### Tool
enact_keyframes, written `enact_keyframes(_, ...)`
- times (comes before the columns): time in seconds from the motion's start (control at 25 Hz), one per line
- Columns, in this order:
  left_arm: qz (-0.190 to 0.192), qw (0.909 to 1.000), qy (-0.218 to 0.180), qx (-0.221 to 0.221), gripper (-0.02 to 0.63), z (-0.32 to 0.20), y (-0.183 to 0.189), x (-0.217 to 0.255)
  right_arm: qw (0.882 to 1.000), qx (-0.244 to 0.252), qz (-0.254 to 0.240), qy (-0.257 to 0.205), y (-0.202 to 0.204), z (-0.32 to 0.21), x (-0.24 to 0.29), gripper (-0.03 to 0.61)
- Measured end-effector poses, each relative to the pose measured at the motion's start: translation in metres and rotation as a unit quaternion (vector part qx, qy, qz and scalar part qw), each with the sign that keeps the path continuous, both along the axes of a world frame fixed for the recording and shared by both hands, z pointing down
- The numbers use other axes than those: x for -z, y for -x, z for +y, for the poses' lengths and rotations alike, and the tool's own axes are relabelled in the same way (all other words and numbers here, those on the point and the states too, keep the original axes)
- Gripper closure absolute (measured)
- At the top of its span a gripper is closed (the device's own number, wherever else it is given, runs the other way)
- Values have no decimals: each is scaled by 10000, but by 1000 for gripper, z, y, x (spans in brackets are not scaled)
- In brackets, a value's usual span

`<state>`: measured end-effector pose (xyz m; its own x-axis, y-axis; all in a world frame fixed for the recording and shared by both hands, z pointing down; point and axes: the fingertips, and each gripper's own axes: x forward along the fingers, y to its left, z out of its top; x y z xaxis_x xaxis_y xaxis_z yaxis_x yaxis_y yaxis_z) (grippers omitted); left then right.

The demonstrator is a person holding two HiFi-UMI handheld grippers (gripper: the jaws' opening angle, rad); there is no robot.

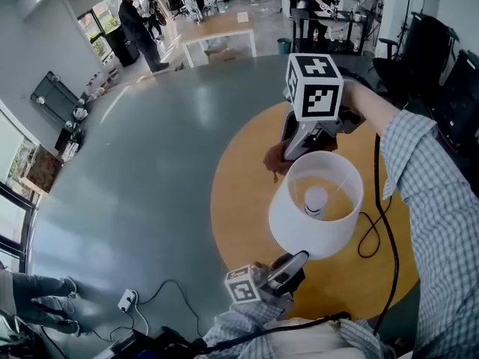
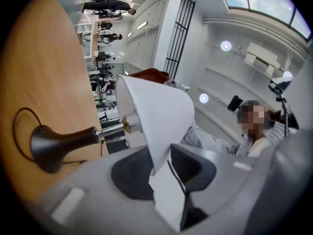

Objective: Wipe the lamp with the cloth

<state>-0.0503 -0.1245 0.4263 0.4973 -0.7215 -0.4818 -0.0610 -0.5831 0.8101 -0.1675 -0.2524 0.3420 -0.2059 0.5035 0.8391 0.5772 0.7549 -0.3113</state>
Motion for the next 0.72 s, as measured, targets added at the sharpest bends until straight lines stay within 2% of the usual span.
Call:
enact_keyframes(0.12,4,10000,10,-2,505,1,0,-1,9979,303,566,-89,-2,7,-18,518)
enact_keyframes(0.32,82,10000,27,-22,505,1,2,-1,9931,731,837,-367,1,16,-28,518)
enact_keyframes(0.52,126,9999,-1,-3,506,1,4,0,9888,1229,645,-544,11,43,-14,517)
enact_keyframes(0.72,111,9999,19,23,506,-2,3,-1,9706,2021,545,-1191,7,68,-17,515)
